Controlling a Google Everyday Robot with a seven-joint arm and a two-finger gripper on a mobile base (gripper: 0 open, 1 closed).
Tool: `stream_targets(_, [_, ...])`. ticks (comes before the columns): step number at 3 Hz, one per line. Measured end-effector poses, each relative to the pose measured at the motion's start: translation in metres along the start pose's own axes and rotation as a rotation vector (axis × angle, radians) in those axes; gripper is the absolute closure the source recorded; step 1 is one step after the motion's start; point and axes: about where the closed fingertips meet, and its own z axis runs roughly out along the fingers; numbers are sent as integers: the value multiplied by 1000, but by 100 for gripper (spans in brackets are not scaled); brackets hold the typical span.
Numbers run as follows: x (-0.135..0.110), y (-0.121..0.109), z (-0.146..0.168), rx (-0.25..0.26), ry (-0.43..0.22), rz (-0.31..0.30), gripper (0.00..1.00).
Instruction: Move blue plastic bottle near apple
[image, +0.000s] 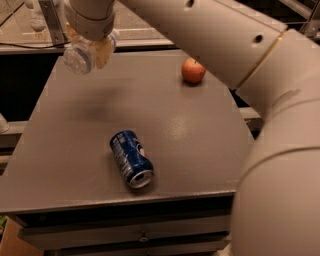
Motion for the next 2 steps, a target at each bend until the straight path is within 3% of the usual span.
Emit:
stream_targets(1, [4, 5, -8, 6, 4, 11, 100])
stream_targets(2, [0, 1, -8, 8, 6, -41, 100])
